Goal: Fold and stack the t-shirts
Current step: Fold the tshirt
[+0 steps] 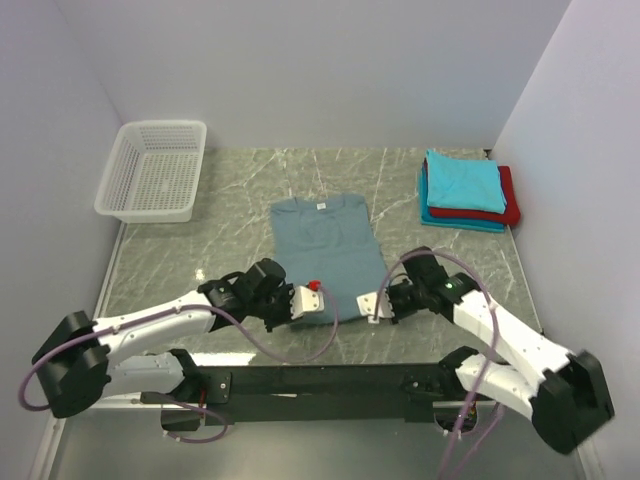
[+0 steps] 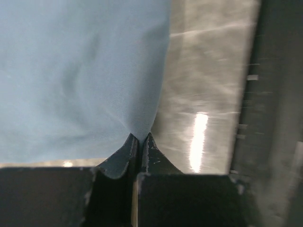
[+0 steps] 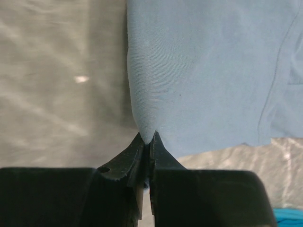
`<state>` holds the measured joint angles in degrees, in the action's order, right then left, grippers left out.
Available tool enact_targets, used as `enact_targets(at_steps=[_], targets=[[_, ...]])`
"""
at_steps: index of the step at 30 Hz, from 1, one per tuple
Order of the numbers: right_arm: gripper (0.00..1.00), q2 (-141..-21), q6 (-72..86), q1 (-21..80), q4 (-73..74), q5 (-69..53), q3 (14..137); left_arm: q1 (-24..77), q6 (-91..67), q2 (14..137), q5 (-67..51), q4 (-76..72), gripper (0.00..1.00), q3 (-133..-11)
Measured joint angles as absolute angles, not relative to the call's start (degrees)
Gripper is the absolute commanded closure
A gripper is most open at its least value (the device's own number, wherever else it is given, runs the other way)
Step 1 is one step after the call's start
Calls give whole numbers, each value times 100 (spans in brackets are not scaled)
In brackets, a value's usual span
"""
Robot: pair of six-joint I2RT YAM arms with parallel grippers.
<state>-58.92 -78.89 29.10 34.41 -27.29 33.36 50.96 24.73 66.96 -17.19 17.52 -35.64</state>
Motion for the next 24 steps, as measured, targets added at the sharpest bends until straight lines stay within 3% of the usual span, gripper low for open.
enact_targets(at_steps=[4,9,17,24], targets=[[100,-5081,-7743,2910,4106,-2770,3186,5347,2314,6366,-1813,1916,100,-3568],[100,-5221,-7210,2893,3983,-2550,3328,5253,2477,6445,-1527,1920,100,-3636],[100,-7102,-6353,2307,3404,-2252,5428,3660,3116,7238,-1470,1321,100,-4659],[100,-8899,-5627,2106,2779,-1892,7240,2711,3387,9041,-1673,489,100,-6180]])
